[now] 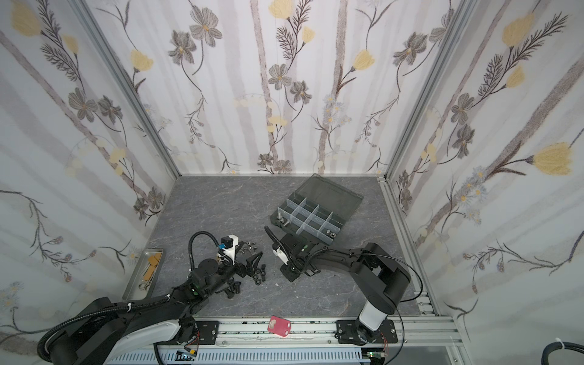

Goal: Sort the screws and nuts into containers
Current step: Pick up the nut from the bottom-center of the table, then place the nut into the container.

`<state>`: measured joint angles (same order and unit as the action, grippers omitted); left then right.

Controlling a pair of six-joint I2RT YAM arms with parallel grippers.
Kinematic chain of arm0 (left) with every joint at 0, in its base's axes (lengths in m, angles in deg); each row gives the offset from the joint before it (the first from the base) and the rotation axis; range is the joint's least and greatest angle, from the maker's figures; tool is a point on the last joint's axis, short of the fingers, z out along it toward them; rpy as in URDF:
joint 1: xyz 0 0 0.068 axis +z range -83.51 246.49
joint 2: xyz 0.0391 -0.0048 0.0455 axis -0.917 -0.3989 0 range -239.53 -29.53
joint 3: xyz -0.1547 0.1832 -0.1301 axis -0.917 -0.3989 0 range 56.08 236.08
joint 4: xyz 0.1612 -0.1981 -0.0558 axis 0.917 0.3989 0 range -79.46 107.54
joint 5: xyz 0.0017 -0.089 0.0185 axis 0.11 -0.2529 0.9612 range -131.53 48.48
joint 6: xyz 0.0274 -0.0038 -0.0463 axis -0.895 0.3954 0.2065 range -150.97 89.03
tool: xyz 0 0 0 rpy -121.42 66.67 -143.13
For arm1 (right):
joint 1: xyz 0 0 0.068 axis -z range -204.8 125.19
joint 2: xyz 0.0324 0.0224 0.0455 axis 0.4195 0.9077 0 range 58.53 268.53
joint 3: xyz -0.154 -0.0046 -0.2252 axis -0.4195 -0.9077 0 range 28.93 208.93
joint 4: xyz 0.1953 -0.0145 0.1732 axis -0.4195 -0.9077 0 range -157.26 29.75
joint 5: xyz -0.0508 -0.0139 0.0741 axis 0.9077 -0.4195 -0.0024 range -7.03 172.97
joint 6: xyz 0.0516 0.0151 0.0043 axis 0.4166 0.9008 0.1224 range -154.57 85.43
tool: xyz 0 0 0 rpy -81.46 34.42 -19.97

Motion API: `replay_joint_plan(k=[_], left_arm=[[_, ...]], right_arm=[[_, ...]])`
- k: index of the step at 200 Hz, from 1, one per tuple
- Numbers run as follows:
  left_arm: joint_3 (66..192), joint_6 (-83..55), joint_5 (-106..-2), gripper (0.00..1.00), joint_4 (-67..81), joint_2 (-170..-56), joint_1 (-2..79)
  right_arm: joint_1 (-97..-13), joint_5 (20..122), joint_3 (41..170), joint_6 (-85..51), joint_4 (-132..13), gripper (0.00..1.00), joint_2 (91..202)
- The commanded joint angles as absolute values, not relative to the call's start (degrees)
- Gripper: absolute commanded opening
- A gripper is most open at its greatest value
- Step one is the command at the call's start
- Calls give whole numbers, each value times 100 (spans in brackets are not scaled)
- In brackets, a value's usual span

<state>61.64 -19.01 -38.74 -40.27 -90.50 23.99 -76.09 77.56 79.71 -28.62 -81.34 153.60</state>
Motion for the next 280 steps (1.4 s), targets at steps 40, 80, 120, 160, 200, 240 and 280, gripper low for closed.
replay_joint_plan(k=[40,80,120,160,200,240,280], left_arm=[[6250,-1950,-3889,100,-4421,-9158,2404],[6359,-2024,-3928,100,-4525,-9132,2404],[6494,-2025,-4073,100,-4730,-9359,2400],[6469,-1946,-4134,100,-4912,-9584,2395],[6568,-1955,-4207,100,-5011,-9728,2395],[6588,-1989,-4236,100,-5017,-9795,2395],[6584,-1950,-4232,100,-5037,-9791,2395]], right_arm=[[-7598,7845,8183,-2873,-8393,18,15355],[-7219,7687,8732,-2695,-8167,11,15148],[-6250,8519,9056,-2256,-7995,11,14872],[-5153,9033,8948,-1973,-8037,12,14685],[-4504,8956,8835,-1748,-8073,12,14954],[-4397,9192,8842,-1752,-8072,16,15126],[-4388,9210,8808,-1772,-8073,36,15042]])
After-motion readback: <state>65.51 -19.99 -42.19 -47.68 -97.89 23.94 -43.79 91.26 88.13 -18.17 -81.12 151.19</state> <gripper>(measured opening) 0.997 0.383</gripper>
